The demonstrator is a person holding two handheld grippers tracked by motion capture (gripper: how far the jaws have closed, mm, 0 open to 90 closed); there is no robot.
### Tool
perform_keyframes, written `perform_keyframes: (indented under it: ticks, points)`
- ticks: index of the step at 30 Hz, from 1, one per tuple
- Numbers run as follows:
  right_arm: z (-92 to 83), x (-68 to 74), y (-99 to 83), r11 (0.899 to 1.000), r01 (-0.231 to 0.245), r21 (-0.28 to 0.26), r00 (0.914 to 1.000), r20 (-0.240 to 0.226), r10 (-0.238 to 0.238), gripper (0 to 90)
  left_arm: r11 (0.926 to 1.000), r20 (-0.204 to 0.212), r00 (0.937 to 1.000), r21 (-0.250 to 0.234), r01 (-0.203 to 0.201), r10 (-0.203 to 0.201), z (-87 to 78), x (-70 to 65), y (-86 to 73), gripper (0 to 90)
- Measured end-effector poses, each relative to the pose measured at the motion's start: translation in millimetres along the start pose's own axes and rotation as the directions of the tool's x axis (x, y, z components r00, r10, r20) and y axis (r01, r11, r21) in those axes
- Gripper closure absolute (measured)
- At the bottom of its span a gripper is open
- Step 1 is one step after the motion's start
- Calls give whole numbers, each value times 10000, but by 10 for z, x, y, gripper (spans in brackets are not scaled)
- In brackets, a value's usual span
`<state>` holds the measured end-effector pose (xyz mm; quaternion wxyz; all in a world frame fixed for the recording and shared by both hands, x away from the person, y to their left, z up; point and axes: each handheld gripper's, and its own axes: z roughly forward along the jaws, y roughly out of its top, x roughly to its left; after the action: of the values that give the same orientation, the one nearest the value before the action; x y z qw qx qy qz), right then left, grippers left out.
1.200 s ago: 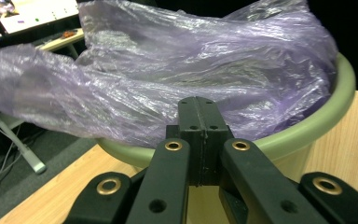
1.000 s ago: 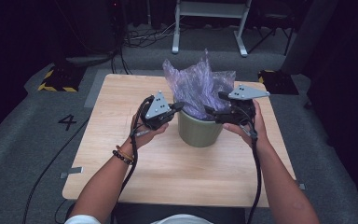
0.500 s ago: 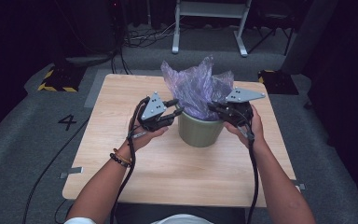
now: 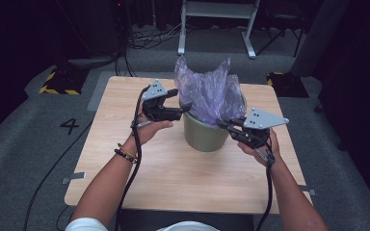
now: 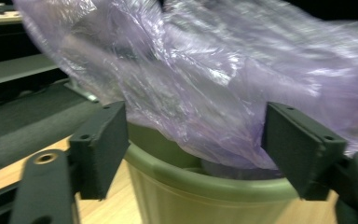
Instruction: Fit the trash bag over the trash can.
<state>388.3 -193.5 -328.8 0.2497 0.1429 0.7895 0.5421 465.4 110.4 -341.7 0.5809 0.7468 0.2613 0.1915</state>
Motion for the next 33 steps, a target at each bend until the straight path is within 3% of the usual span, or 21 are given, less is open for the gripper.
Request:
perform_keyframes:
  ticks: [6,8,15,17,23,27,33]
  points:
    - [-21,57,-70,9996,273,72,9996,-32,-273,833,9961,68,9968,376,-797,795,23,-15,2,821]
    - [-43,62,-86,9996,263,41,9996,42,-263,823,9952,81,9958,362,-914,911,10,-24,-7,897]
    - [-133,28,-152,9998,-183,-11,9991,385,183,722,9899,-11,9902,-261,-1395,1395,-150,-84,-58,900]
    - [-164,24,-172,9998,-206,-35,9985,503,207,629,9856,17,9864,-424,-1638,1641,-206,-139,-91,900]
    - [-256,12,-141,9982,-581,-175,9955,742,592,413,9678,320,9681,-508,-2467,2485,-329,-312,-184,900]
    - [-298,-7,-66,9968,-694,-386,9947,736,721,369,9553,679,9530,-331,-2937,2954,-350,-418,-232,900]
    - [-289,-61,57,9957,-757,-538,9927,896,803,327,9476,959,9427,-245,-3187,3195,-347,-503,-303,900]
